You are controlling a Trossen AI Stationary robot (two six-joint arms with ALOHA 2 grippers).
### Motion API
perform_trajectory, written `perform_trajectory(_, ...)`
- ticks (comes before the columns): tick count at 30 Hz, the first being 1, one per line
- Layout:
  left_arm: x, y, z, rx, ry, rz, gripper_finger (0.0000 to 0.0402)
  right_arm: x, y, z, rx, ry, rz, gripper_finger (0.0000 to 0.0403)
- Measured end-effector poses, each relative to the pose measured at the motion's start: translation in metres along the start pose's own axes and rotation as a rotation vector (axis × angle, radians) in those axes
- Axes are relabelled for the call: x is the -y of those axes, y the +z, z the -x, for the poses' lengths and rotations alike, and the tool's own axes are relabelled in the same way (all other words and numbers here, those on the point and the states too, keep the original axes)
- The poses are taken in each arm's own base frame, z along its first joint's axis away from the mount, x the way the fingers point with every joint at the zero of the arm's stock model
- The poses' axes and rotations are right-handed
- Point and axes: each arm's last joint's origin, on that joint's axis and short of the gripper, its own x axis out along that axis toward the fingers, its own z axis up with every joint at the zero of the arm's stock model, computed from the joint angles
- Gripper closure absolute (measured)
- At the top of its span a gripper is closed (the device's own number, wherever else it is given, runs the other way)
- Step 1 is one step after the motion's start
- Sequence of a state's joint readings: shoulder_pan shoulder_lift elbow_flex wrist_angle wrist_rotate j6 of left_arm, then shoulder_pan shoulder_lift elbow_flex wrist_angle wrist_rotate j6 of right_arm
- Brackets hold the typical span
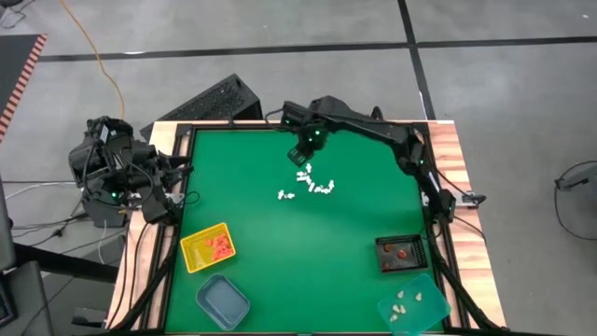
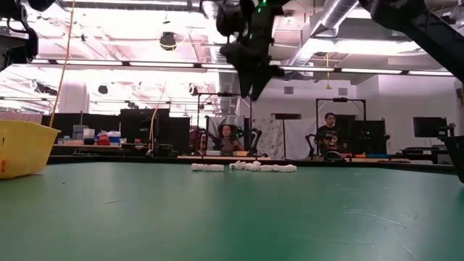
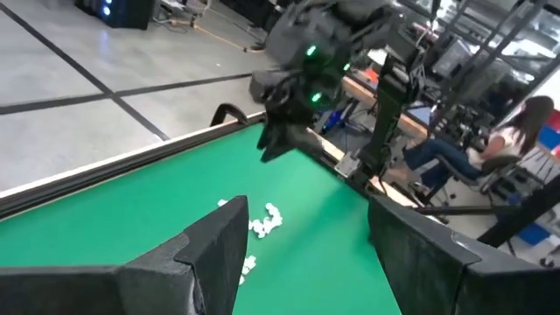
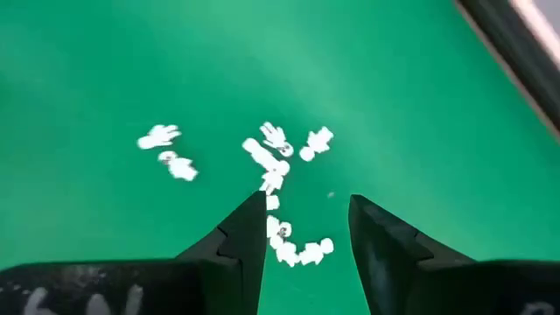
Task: Sort Halloween decoration
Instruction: Put the white skeleton model into the blue bin
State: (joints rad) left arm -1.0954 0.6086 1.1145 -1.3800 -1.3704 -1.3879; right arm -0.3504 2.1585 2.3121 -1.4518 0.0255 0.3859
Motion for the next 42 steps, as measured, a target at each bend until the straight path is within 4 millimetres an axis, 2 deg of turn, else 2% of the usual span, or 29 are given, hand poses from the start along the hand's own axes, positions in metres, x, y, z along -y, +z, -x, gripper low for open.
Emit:
perform_trajectory(7, 0.000, 0.000, 0.000, -0.001, 0.000, 0.038, 0.0176, 0.001, -0.006, -0.054, -0.065, -0.059, -0.063, 0.0227)
perform_trajectory(11, 0.000, 0.000, 0.000, -0.001, 0.000, 0.038, 0.0176, -0.003, -0.012, -0.080, -0.044, -0.053, -0.070, 0.0220)
perform_trajectory(15, 0.000, 0.000, 0.000, -0.001, 0.000, 0.040, 0.0176, -0.003, -0.022, -0.079, 0.090, -0.010, -0.139, 0.0216)
perform_trajectory(19, 0.000, 0.000, 0.000, -0.001, 0.000, 0.047, 0.0176, 0.012, -0.042, -0.080, 0.178, 0.045, -0.272, 0.0215)
perform_trajectory(22, 0.000, 0.000, 0.000, 0.000, 0.000, 0.038, 0.0176, 0.019, -0.053, -0.088, 0.215, 0.069, -0.348, 0.0215)
perform_trajectory(25, 0.000, 0.000, 0.000, 0.001, 0.000, 0.044, 0.0176, 0.016, -0.058, -0.099, 0.208, 0.082, -0.367, 0.0215)
perform_trajectory(31, 0.000, 0.000, 0.000, 0.000, 0.000, 0.058, 0.0176, 0.005, -0.056, -0.127, 0.200, 0.090, -0.373, 0.0216)
perform_trajectory(37, 0.000, 0.000, 0.000, 0.001, 0.000, 0.057, 0.0176, 0.012, -0.051, -0.132, 0.240, 0.040, -0.402, 0.0216)
perform_trajectory(42, 0.000, 0.000, 0.000, 0.000, 0.000, 0.057, 0.0176, 0.016, -0.049, -0.142, 0.205, 0.053, -0.423, 0.0216)
